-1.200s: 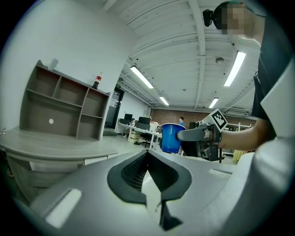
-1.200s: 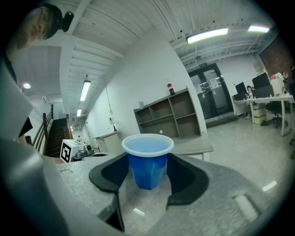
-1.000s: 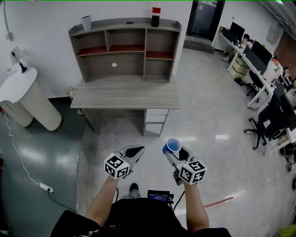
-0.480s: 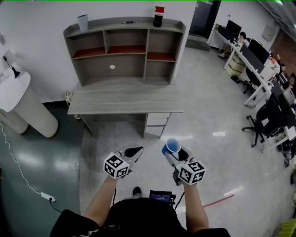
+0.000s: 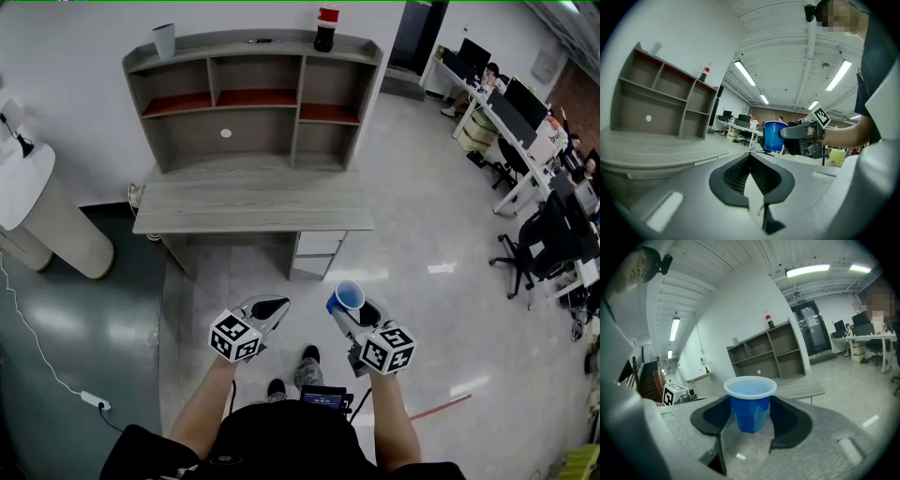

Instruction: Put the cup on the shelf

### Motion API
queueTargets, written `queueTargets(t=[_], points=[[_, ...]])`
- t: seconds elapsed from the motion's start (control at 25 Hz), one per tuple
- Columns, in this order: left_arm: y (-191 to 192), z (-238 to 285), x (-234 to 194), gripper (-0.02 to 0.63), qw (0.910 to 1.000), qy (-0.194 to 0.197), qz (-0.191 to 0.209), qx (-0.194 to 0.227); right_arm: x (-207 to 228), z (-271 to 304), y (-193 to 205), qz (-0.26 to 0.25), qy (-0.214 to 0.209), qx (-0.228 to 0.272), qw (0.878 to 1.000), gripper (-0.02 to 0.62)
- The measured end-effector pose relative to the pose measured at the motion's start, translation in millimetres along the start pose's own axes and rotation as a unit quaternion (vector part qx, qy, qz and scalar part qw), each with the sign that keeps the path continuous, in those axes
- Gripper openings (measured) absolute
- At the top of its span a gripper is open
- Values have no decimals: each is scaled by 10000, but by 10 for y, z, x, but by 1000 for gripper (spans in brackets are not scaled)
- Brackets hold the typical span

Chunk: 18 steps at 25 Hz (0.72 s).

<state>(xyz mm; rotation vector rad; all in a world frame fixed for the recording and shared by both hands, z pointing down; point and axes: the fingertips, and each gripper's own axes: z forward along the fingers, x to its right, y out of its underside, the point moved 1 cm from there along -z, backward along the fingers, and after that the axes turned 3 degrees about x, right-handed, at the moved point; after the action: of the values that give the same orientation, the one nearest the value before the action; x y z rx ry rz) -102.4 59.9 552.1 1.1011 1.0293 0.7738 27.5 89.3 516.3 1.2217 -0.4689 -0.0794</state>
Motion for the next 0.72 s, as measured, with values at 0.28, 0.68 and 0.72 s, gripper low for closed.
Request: queueTargets(t=[0.28,0.68,0.72], points=[[-53,190,-236,2,9999,-157,-7,-27,224,259,-114,26,-120,5,9999,258],[-245,750,-633,2,9992,-387,-29,-58,791,687,-405,57,-339,-74,9994,258],[-264,817,-674,2,9991,-412,-34,-64,858,731,-435,66,-363,-77,9993,258]])
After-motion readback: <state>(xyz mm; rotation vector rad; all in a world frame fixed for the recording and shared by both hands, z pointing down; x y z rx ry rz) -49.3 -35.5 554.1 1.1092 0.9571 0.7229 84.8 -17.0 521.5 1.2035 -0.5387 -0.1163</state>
